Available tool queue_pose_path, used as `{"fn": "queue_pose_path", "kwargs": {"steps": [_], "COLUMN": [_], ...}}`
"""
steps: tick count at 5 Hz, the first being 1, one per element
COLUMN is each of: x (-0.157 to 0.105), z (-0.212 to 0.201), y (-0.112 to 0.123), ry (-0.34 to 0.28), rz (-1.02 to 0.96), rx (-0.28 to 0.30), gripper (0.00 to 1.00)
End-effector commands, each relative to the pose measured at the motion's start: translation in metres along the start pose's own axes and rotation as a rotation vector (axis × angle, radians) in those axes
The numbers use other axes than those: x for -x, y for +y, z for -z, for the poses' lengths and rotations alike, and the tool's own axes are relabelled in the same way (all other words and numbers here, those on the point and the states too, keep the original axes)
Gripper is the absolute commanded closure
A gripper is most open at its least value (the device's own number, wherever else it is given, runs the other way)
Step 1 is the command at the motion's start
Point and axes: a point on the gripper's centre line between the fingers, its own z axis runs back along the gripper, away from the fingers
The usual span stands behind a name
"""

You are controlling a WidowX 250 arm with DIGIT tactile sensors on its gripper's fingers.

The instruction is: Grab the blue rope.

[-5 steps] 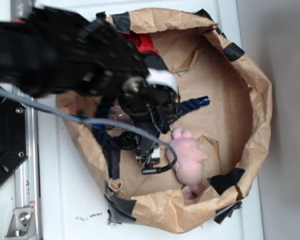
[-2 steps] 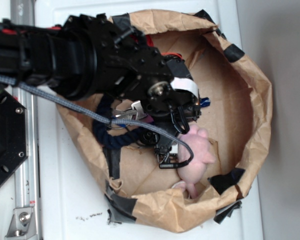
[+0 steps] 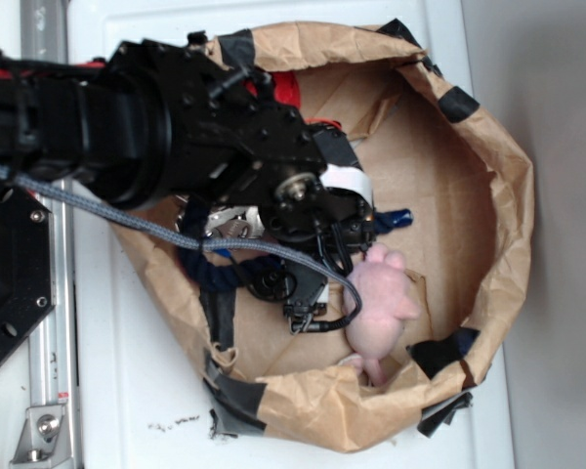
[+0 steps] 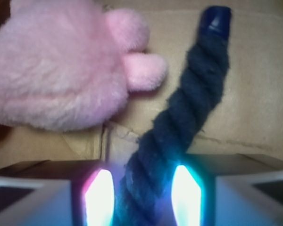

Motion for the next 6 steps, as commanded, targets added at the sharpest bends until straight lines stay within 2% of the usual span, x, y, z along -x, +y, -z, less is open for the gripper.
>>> {"fn": "queue_pose_path", "kwargs": {"steps": [1,2,3,4,5,6], "x": [-0.001,-0.009,-0.008,-0.013,-0.018,-0.018], "z": [-0.019,-0.065,-0.121,-0.171,-0.184,-0.179], "y": [-0.006,-0.001,0.013,0.011,0.005,0.004], "ry": [-0.012,-0.049,-0.067,-0.055,-0.019,-0.01], "rz": [0.036,0.047,0.002,-0.053,-0.039,-0.042], "rx": [-0.003,-0.037,-0.107,-0.115,-0.124,-0.127], "gripper": [1.0,1.0,1.0,1.0,1.0,1.0]}}
